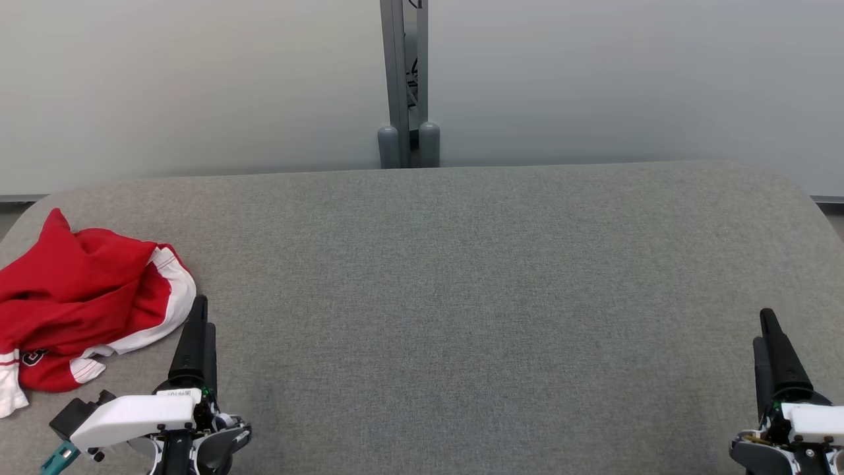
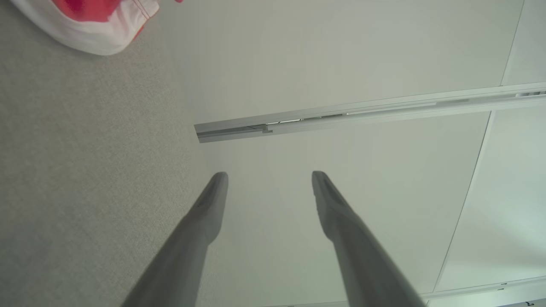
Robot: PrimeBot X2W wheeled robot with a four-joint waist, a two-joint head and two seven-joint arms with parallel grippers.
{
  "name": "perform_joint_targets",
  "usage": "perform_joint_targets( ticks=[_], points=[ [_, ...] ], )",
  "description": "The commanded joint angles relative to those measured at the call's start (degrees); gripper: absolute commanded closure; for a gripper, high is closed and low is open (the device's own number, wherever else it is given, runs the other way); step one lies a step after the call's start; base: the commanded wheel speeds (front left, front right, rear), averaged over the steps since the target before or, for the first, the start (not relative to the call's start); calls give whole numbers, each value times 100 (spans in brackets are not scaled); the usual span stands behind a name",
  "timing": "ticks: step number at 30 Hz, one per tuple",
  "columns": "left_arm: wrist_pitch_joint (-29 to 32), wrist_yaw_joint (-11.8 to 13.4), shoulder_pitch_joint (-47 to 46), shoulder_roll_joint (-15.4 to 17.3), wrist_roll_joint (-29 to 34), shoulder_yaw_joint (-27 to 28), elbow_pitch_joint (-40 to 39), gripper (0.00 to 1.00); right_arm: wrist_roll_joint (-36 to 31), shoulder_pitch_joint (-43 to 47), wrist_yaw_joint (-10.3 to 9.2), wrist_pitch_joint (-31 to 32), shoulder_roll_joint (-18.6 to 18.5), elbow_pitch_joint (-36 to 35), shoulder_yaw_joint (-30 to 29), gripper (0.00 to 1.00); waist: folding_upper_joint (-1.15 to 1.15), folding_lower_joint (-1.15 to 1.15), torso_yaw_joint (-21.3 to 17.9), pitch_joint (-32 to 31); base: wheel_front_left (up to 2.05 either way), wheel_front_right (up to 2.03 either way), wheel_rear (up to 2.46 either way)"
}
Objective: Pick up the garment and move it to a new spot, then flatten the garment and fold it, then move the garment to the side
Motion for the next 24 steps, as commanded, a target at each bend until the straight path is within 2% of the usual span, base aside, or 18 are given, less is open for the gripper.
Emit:
perform_joint_targets(
  ticks=[1,15,24],
  points=[
    [-31,-3,-199,27,54,30,-109,0,-112,-178,13,-48,-70,-126,15,0,0,0,1,-1,0,0,0],
    [-326,-4,-270,36,691,292,-331,0,-1669,-489,19,-369,-120,-496,170,0,0,0,39,-43,0,0,0],
    [-477,-5,-315,40,1461,457,-574,0,-2691,-628,22,-532,-159,-701,277,0,0,0,74,-78,0,0,0]
  ],
)
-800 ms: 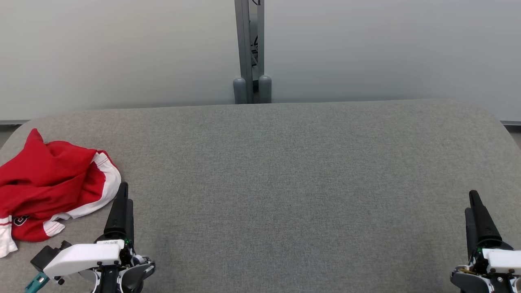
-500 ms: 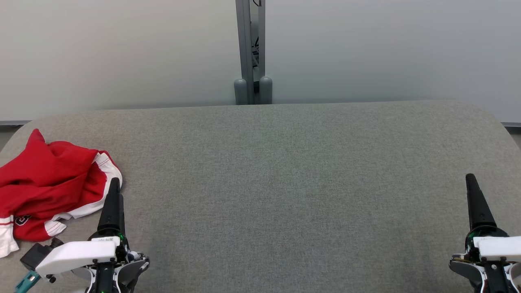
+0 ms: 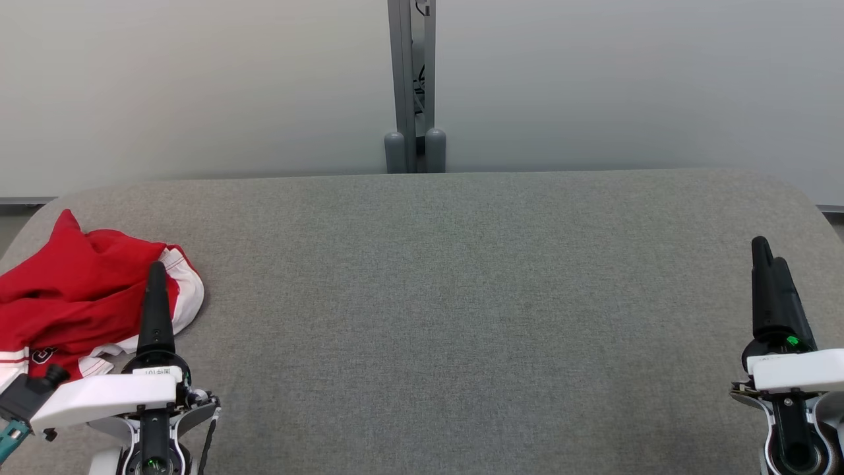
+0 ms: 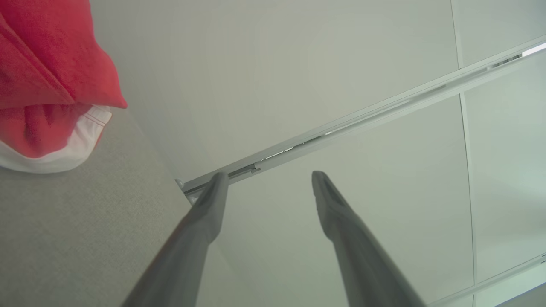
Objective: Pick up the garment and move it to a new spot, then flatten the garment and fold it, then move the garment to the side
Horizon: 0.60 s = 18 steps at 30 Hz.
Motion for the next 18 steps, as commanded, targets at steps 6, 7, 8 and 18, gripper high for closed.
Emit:
perform_joint_targets(
  ticks=[6,7,8,18],
  points=[
    [-118,-6,-218,33,767,72,-217,0,-882,-232,22,-158,-130,-323,173,0,0,0,2,-17,0,0,0],
    [-136,-6,-220,34,895,74,-239,0,-968,-232,22,-177,-120,-344,170,0,0,0,1,-20,0,0,0],
    [-152,-6,-223,35,1010,78,-258,0,-1080,-219,23,-195,-105,-349,145,0,0,0,0,-23,0,0,0],
    [-312,252,-171,37,2441,-8,-579,0,-2067,-204,27,-368,-169,-494,363,0,0,0,20,-45,0,0,0]
  ],
)
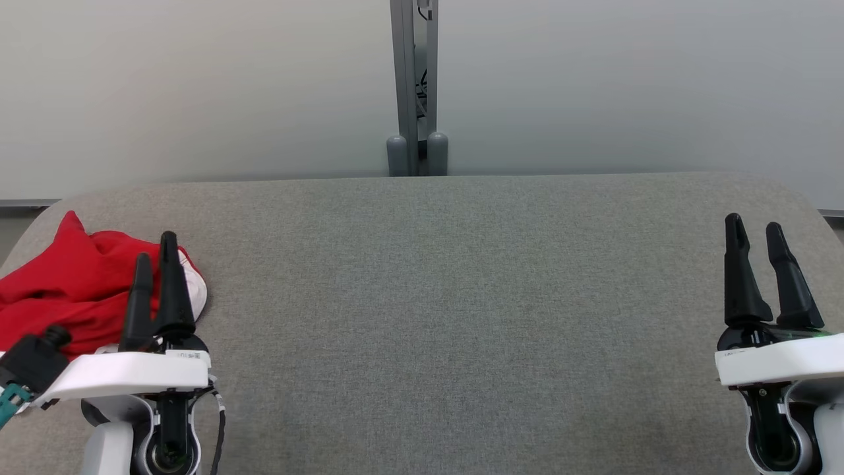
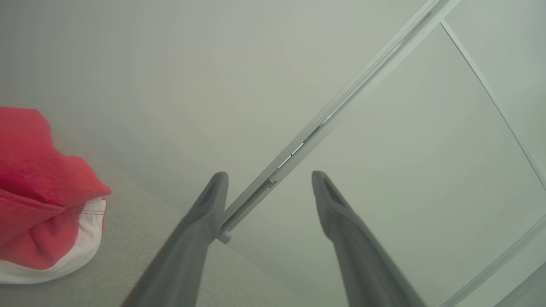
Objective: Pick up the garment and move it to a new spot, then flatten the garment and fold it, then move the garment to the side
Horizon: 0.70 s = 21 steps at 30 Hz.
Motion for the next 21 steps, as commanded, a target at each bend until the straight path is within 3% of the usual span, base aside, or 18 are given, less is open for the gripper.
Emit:
perform_joint_targets(
  ticks=[1,21],
  points=[
    [-57,63,-59,22,278,-84,-148,0,-261,-71,23,-76,-78,-69,25,0,0,0,8,-2,0,0,0],
    [-346,621,224,32,2507,-1008,-213,0,-1932,-49,28,-392,-66,-132,296,0,0,0,69,-60,0,0,0]
  ],
)
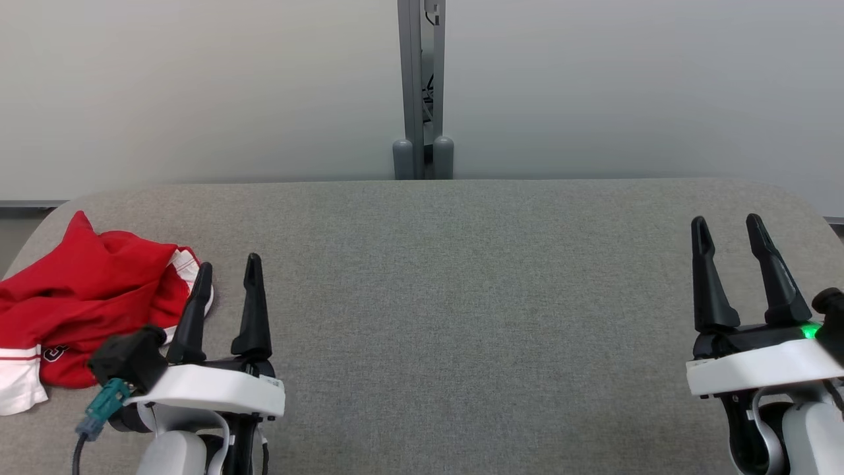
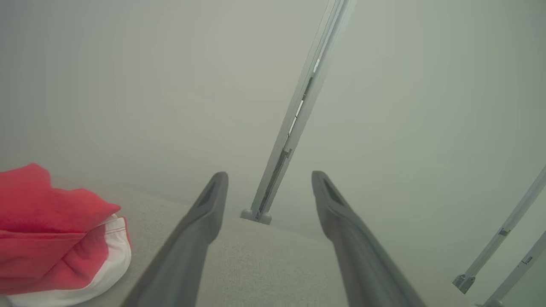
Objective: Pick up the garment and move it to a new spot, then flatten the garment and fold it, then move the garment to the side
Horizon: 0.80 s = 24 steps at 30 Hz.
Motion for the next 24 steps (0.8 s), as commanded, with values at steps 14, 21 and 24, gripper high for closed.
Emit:
perform_joint_targets(
  ticks=[14,21,24],
  points=[
    [-189,584,50,28,1123,-316,662,0,-658,32,26,-225,79,712,13,0,0,0,-43,-53,0,0,0],
    [-263,580,78,30,1262,-382,925,0,-491,-47,28,-313,105,1558,174,0,0,0,-30,-92,0,0,0],
    [-298,537,100,31,1311,-461,1133,0,-542,-142,29,-336,107,1826,166,0,0,0,-25,-109,0,0,0]
  ],
)
